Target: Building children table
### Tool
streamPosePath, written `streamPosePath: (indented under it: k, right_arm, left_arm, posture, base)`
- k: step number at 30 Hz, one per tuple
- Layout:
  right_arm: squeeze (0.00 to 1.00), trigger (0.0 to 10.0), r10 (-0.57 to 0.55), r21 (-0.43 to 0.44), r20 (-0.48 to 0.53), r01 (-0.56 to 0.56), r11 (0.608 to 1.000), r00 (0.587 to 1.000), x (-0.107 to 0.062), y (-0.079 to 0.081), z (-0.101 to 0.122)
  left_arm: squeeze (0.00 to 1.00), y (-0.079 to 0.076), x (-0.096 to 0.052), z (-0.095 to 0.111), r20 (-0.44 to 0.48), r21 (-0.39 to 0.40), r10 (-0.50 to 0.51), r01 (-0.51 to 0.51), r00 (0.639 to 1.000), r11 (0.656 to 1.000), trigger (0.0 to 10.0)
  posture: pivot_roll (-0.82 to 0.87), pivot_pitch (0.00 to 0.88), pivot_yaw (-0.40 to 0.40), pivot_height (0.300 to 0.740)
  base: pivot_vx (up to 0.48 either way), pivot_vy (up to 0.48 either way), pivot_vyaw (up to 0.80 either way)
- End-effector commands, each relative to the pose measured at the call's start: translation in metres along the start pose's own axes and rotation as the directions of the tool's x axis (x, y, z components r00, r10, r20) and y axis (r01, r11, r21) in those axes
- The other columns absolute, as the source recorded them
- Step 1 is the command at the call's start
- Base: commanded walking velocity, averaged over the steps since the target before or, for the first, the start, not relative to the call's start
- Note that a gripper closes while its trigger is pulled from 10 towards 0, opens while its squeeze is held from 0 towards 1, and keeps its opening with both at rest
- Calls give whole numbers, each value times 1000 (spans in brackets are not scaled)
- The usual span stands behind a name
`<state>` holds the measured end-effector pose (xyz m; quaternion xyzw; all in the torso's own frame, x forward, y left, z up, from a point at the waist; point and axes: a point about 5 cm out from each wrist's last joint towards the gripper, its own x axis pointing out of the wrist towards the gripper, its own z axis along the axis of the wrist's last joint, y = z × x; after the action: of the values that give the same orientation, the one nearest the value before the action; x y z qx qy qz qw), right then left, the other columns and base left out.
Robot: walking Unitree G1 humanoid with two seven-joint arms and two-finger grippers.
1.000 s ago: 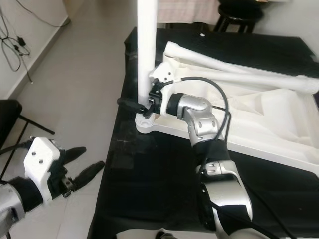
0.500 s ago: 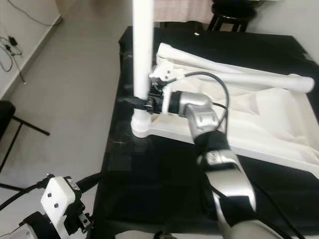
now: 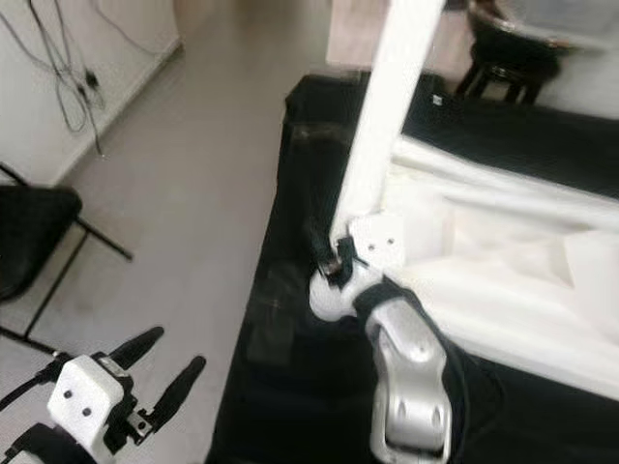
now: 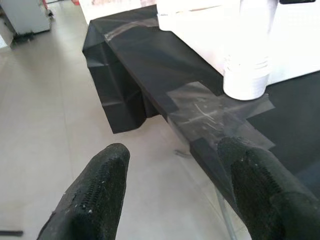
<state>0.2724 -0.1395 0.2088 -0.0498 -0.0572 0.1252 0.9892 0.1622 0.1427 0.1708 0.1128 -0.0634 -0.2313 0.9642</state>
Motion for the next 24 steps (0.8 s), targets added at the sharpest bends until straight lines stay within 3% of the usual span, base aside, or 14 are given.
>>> streamPosePath:
  k: [1, 3, 4, 5, 6, 7, 10, 12, 13, 14, 15, 17, 20, 24]
  right_arm:
    - [0, 0, -45, 38, -278, 57, 998, 960, -5, -5, -52]
    - [0, 0, -31, 54, -268, 47, 997, 963, 2, -3, -49]
    - [0, 10000, -25, 73, -257, 45, 996, 966, 7, -1, -46]
    - [220, 10000, 102, 136, -198, -76, 988, 975, 19, 9, -37]
    - [220, 10000, 102, 136, -198, -76, 988, 975, 19, 9, -37]
    - [1000, 10000, 185, 165, -155, -159, 973, 970, 24, 13, -33]
    - [1000, 10000, 341, 214, -62, -321, 922, 938, 28, 21, -20]
    - [1000, 10000, 512, 176, 8, -506, 845, 859, 29, 23, -4]
    - [1000, 10000, 512, 176, 8, -506, 845, 859, 29, 23, -4]
    - [1000, 10000, 602, 110, 17, -600, 792, 798, 31, 20, 2]
    - [0, 10000, 689, 44, 5, -689, 724, 724, 35, 15, 5]
    - [0, 10000, 733, 6, -12, -733, 680, 680, 37, 12, 7]
    - [0, 10000, 824, -20, -53, -826, 563, 563, 56, 2, 10]
    - [0, 10000, 870, -23, -49, -871, 491, 491, 78, 3, 19]
  left_arm:
    - [0, -2, 0, -5, -11, -18, -12, 12, 1000, 1000, 10000]
    - [0, -2, 0, -6, -9, -20, -11, 10, 1000, 1000, 10000]
    - [0, -2, 1, -8, -4, -19, -5, 5, 1000, 1000, 10000]
    - [0, -1, 4, -10, 3, -13, 4, -4, 1000, 1000, 10000]
    - [0, -1, 4, -10, 3, -13, 4, -4, 1000, 1000, 10000]
    - [0, -1, 5, -10, 5, -11, 4, -4, 1000, 1000, 10000]
    - [0, -1, 7, -11, 11, -14, 1, -1, 1000, 1000, 10000]
    - [0, -2, 10, -12, 19, -23, -13, 14, 1000, 1000, 10000]
    - [0, -2, 10, -12, 19, -23, -13, 14, 1000, 1000, 10000]
    - [0, -2, 11, -12, 23, -26, -20, 21, 1000, 999, 10000]
    - [0, -2, 12, -13, 27, -27, -26, 27, 999, 999, 10000]
    - [0, -2, 13, -13, 29, -27, -29, 30, 999, 999, 10000]
    - [0, -4, 15, -14, 42, -28, -41, 43, 998, 999, 10000]
    - [0, -6, 14, -13, 48, -32, -50, 52, 998, 998, 10000]
  posture:
    - [43, 229, -51, 740]
    - [43, 229, -51, 740]
    - [48, 217, -48, 740]
    - [51, 212, -49, 740]
    - [51, 212, -49, 740]
    - [55, 209, -53, 740]
    - [59, 205, -56, 740]
    - [66, 200, -57, 740]
    - [66, 200, -57, 740]
    - [66, 200, -57, 740]
    - [71, 196, -59, 740]
    - [71, 196, -59, 740]
    - [85, 196, -68, 740]
    - [97, 208, -67, 740]
  base:
    - [0, 0, 0]
    - [0, 0, 0]
    - [0, 0, 0]
    - [0, 0, 0]
    - [0, 0, 0]
    - [0, 0, 0]
    - [0, 0, 0]
    - [0, 0, 0]
    - [0, 0, 0]
    - [0, 0, 0]
    - [0, 0, 0]
    - [0, 0, 0]
    - [0, 0, 0]
    - [0, 0, 0]
